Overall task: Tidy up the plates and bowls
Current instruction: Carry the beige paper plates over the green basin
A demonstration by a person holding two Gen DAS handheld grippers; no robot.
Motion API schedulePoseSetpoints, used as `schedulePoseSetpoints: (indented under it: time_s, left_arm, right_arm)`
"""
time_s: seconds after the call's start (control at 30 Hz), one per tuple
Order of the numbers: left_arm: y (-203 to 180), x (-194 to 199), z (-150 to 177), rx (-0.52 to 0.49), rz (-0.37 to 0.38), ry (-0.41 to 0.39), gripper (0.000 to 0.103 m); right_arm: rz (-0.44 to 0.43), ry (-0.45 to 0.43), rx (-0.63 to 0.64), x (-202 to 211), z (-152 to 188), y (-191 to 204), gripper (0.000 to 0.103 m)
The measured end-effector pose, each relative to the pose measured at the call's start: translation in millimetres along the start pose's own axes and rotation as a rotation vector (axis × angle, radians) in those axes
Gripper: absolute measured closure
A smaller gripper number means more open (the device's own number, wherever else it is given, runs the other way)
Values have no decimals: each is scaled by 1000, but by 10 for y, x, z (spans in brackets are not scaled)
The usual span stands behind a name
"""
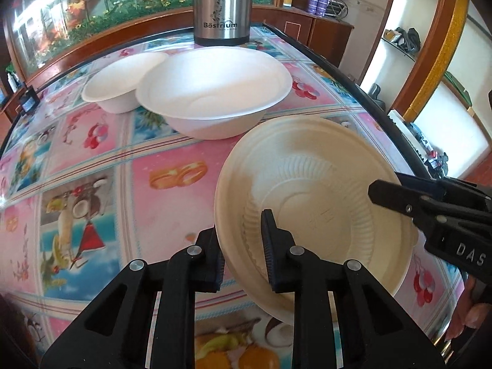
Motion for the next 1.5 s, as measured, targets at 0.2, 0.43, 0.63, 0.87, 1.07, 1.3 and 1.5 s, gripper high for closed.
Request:
schedulePoseSetpoints:
  time_s: [0.2, 0.43, 0.63, 0.87, 1.07, 1.3, 1.5]
  left_arm:
    - [164, 71, 101, 15, -12, -3, 83]
    - [434, 135, 233, 52, -29, 2, 83]
    - [594, 185, 355, 71, -35, 7, 83]
    - [737, 191, 457, 77, -48, 21, 83]
    - [876, 175, 556, 84, -55, 39, 83]
    - [1012, 152, 614, 115, -37, 59, 83]
    - [1074, 131, 641, 116, -42, 63, 84]
  right_arm:
    - [-18, 1, 19, -8, 52, 169, 72]
    - [-25, 7, 47, -36, 82, 371, 72]
    - [-38, 32, 80, -100, 157, 603, 72]
    - [-61, 56, 74, -206, 174, 722, 72]
    - [-107, 90, 54, -298, 125, 802, 72]
    - [-83, 146, 96, -508, 103, 914, 73]
    - [-92, 119, 134, -392, 136, 1075, 80]
Point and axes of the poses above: each gripper's, at about its wrist camera, not at the fingertips, and x roughly against the way its jaws point, y to its left, z to its underside, the point moved 1 cm from there along -x, roughly the way its jaws point, and after that the axes turned 12 degrees about -z, right-handed, at the moved point
